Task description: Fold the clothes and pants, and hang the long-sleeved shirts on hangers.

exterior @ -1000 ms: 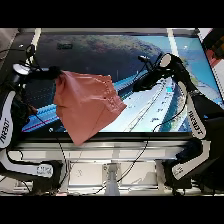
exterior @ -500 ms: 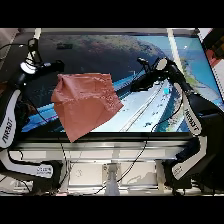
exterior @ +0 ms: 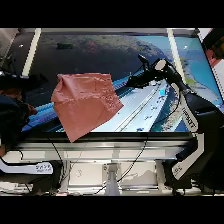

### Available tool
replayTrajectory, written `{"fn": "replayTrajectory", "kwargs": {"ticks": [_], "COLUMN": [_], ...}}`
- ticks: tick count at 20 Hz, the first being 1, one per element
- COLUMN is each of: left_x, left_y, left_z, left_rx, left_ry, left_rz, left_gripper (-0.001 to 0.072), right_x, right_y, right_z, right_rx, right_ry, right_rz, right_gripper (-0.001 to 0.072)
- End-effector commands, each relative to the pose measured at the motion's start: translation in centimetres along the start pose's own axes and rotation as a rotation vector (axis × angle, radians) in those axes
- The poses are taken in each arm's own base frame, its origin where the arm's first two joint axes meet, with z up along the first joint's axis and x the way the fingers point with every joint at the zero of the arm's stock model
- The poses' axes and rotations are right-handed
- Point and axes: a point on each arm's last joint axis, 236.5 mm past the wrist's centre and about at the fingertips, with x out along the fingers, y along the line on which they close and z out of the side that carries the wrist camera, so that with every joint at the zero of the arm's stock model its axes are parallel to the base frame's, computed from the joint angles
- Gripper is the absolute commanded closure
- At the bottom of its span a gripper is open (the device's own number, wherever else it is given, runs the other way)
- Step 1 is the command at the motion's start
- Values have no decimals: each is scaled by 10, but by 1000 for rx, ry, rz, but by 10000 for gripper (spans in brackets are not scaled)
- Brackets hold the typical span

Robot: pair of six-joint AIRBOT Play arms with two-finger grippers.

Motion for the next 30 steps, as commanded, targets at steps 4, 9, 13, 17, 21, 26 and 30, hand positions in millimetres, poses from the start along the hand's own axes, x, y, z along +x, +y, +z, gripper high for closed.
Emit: {"fn": "replayTrajectory", "kwargs": {"ticks": [4,9,13,17,21,26,30], "left_x": [6,37,50,58,75,98,111], "left_y": [0,12,18,14,8,-14,-34], "left_z": [-54,-102,-116,-105,-102,-101,-101], "left_rx": [-41,-132,-156,-176,-203,-155,-97], "left_ry": [199,269,266,218,209,211,207], "left_rz": [-74,-71,-59,-77,-101,-107,-102], "left_gripper": [12,12,11,12,12,13,266], "right_x": [16,45,56,57,68,81,88], "right_y": [8,23,22,16,26,36,48], "right_z": [20,-13,-25,-9,-12,-13,-28], "right_rx": [10,-14,-37,-31,86,150,160], "right_ry": [-62,70,115,49,61,68,127], "right_rz": [44,76,67,42,101,184,226], "right_gripper": [133,123,8,11,15,18,40]}}
